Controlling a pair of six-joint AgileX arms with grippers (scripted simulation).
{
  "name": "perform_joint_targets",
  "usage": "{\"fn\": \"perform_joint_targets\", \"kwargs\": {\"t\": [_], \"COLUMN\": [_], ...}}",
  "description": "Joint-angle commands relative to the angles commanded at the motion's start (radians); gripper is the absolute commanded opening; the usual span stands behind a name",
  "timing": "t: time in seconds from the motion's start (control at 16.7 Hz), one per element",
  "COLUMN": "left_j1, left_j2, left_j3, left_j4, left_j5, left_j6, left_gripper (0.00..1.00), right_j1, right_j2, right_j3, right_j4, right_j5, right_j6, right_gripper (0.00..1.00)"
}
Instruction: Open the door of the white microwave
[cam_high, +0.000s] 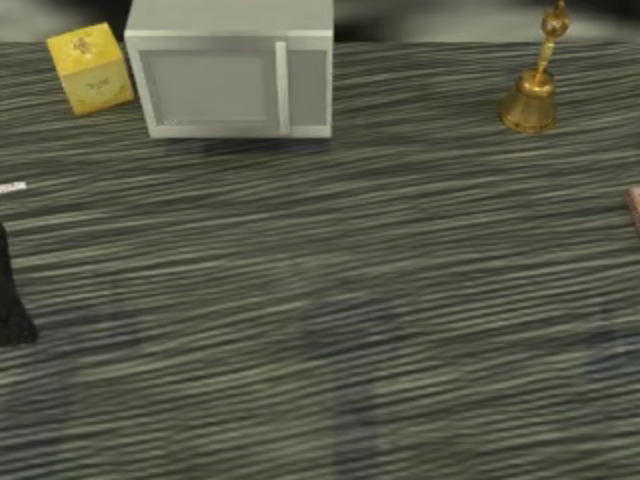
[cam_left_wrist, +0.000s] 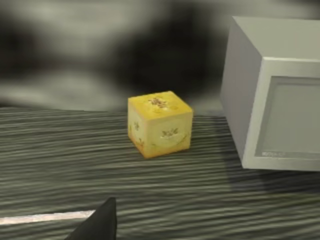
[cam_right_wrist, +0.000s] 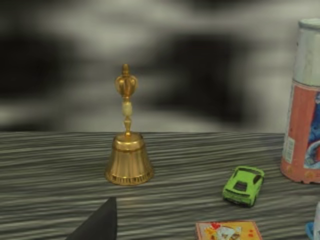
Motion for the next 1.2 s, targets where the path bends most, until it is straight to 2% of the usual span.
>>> {"fn": "perform_joint_targets", "kwargs": {"t": [0.78,1.2], "left_j1": [-0.348,-0.475], "left_j2": [1.303,1.752], "left_j3": [1.082,1.431], "left_j4": [-0.326,-0.472], "left_j5": [-0.21,-0.288], "left_j6": [-0.312,-0.41], "left_gripper": [1.0,1.0], "right_j1": [0.0,0.0], "right_j2": [0.0,0.0], "right_j3": [0.0,0.0], "right_j4": [0.0,0.0], "right_j5": [0.0,0.0], "right_j6": [0.0,0.0], "right_gripper": [1.0,1.0]}}
